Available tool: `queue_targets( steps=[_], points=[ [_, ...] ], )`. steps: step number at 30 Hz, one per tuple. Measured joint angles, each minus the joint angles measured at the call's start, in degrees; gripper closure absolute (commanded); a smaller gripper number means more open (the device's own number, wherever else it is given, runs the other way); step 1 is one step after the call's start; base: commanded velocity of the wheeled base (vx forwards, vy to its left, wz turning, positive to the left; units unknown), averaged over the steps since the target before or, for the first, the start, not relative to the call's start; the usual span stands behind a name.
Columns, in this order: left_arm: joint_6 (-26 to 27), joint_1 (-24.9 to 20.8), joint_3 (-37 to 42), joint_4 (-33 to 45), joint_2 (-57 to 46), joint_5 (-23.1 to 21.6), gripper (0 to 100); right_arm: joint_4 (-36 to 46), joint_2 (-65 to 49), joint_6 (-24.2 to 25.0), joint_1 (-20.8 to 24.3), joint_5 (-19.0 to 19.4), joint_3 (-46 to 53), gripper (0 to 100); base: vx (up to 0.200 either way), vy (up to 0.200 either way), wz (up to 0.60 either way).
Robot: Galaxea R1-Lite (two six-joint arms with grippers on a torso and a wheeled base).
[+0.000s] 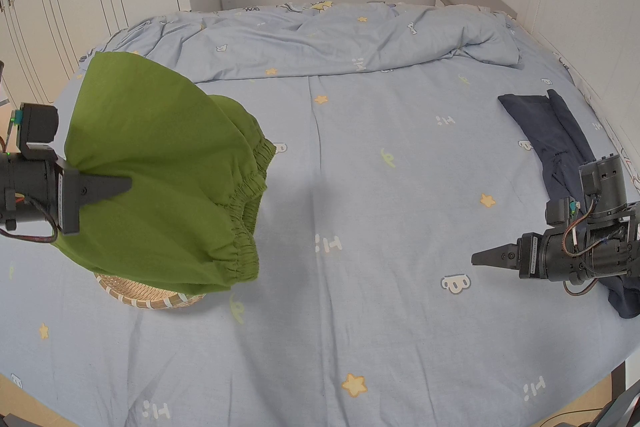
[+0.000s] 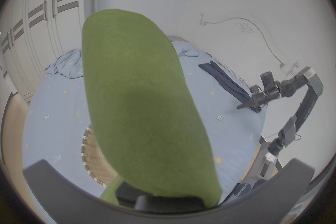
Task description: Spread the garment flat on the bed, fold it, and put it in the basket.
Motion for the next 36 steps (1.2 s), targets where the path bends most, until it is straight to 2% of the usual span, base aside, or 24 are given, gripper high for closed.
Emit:
queue_targets(
  steps=[8, 19, 22, 23, 29, 36],
  points=[
    [-0.1, 8.2, -1.0, -2.2, 6.9, -4.1, 100, 0.0, -0.1, -0.1, 0.0, -0.4, 0.1, 0, 0.000, 0.000, 0.00],
    [-1.8, 22.1, -2.0, -2.6, 25.4, -14.3, 100, 0.1, -0.9, -0.1, 1.2, -0.8, 0.2, 0, 0.000, 0.000, 0.00],
    [-2.3, 25.2, -2.4, -2.6, 30.1, -15.9, 100, 0.2, -1.3, 0.0, 1.9, -0.8, 0.3, 0, 0.000, 0.000, 0.00],
    [-2.5, 26.2, -2.6, -2.6, 31.6, -16.4, 0, 0.2, -1.4, 0.0, 2.1, -0.9, 0.3, 0, 0.000, 0.000, 0.00],
    [-2.8, 28.1, -3.5, -2.6, 36.2, -16.8, 0, 0.2, -2.2, 0.1, 2.8, -0.9, 0.3, 0, 0.000, 0.000, 0.00],
    [-3.0, 28.5, -3.3, -2.1, 32.7, -16.8, 0, 0.2, -2.5, 0.1, 2.6, -1.0, 0.3, 0, 0.000, 0.000, 0.00]
  ],
)
